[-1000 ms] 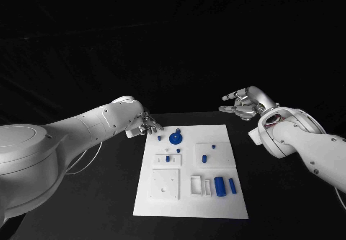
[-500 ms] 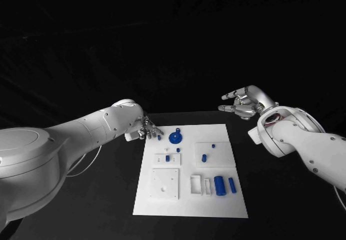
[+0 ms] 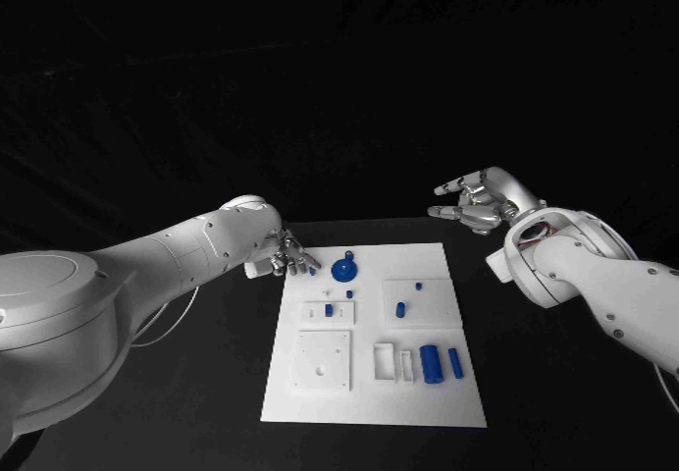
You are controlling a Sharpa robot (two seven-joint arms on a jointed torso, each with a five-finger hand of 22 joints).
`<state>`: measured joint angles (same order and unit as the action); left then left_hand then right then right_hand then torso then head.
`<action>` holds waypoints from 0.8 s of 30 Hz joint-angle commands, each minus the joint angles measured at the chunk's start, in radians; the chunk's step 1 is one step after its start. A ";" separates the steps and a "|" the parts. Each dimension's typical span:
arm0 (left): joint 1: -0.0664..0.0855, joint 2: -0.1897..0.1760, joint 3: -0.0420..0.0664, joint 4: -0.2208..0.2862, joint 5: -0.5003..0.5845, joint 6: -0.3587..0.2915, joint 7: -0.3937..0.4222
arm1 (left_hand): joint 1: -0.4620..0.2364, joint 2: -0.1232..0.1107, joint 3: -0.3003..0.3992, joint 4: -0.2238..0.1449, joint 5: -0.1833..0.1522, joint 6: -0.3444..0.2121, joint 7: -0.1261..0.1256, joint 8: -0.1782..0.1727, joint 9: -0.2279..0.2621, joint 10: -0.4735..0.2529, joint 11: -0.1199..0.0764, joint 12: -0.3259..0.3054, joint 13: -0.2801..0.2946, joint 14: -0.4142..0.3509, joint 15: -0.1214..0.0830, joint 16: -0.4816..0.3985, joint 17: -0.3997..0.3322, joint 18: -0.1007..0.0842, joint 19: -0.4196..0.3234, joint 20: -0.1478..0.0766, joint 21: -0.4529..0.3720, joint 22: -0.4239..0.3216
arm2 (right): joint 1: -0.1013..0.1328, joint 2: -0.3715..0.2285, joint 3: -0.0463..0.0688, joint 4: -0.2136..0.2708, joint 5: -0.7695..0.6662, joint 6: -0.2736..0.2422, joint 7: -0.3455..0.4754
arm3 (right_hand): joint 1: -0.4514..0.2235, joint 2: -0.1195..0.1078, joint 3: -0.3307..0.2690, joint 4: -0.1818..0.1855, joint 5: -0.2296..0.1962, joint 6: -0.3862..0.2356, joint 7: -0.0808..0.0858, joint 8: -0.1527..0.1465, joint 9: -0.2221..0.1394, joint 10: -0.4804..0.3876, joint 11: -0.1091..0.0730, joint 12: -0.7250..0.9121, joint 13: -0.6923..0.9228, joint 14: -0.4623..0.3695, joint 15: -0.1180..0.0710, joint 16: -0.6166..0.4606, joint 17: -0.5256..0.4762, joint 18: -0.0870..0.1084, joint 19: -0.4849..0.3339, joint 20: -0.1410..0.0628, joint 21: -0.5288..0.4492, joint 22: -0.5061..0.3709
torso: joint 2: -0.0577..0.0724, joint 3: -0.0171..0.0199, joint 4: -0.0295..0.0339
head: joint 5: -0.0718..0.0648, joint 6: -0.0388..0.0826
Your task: Assemble the parts on the task board
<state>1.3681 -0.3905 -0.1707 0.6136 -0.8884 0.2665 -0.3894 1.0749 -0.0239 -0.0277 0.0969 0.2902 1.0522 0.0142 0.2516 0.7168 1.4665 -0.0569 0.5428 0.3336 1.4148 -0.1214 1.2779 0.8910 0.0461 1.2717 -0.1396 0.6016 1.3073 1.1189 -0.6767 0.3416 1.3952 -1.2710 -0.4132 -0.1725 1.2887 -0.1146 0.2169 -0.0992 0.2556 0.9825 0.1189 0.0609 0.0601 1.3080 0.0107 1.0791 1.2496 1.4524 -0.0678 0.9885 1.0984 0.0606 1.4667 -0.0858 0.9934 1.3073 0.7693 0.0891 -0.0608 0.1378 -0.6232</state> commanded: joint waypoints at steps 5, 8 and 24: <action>0.000 0.004 0.000 0.001 0.019 0.017 0.020 | 0.012 0.042 -0.015 -0.035 0.010 0.007 -0.001 -0.005 0.000 0.036 -0.001 -0.006 0.001 -0.006 0.000 0.002 -0.004 -0.003 -0.006 0.001 -0.002 0.017 | 0.000 0.002 0.001 0.000 -0.001 0.007 0.003 | 0.002 0.005 0.000 0.004 0.005 -0.005 0.002 -0.001 0.001 -0.003 -0.003 -0.004 -0.001 0.002 0.003 -0.002 0.001 0.019 0.022 0.004 -0.004 0.128 | 0.000 -0.0001 -0.0001 | 0.002 0.001; 0.000 0.005 0.000 -0.001 0.025 0.011 0.024 | 0.017 0.061 -0.020 -0.048 0.011 0.005 -0.001 -0.006 -0.001 0.036 -0.001 -0.007 0.001 -0.007 0.000 0.002 -0.006 -0.003 -0.006 0.002 -0.003 0.017 | 0.000 0.003 0.001 0.000 -0.001 0.008 0.002 | 0.002 0.005 0.000 0.004 0.005 -0.005 0.002 -0.001 0.001 -0.003 -0.003 -0.004 -0.001 0.002 0.003 -0.002 0.001 0.019 0.022 0.004 -0.004 0.128 | 0.001 0.0000 0.0005 | 0.002 0.001; -0.002 0.013 0.000 -0.015 0.040 -0.004 0.038 | 0.025 0.081 -0.033 -0.072 0.011 0.000 0.003 -0.022 -0.027 0.033 0.003 -0.015 0.000 -0.010 0.003 0.001 -0.008 -0.001 -0.008 0.004 -0.007 0.017 | 0.000 0.007 0.001 -0.002 -0.001 0.012 0.002 | 0.002 0.005 0.000 0.004 0.005 -0.005 0.002 -0.001 0.001 -0.003 -0.003 -0.004 -0.001 0.002 0.003 -0.002 0.001 0.019 0.022 0.004 -0.004 0.128 | 0.001 0.0002 -0.0006 | 0.000 0.001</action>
<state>1.3666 -0.3807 -0.1709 0.5987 -0.8617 0.2651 -0.3681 1.1017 0.0501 -0.0614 0.0288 0.2963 1.0521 0.0141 0.2321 0.6900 1.4665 -0.0569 0.5313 0.3333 1.4111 -0.1177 1.2779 0.8836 0.0461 1.2682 -0.1360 0.6016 1.3079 1.1189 -0.6706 0.3417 1.3927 -1.2708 -0.4122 -0.1734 1.2887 -0.1146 0.2169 -0.0992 0.2555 0.9825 0.1189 0.0609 0.0601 1.3080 0.0107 1.0791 1.2497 1.4524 -0.0679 0.9885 1.0984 0.0606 1.4667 -0.0858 0.9935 1.3073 0.7705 0.0895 -0.0614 0.1380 -0.6219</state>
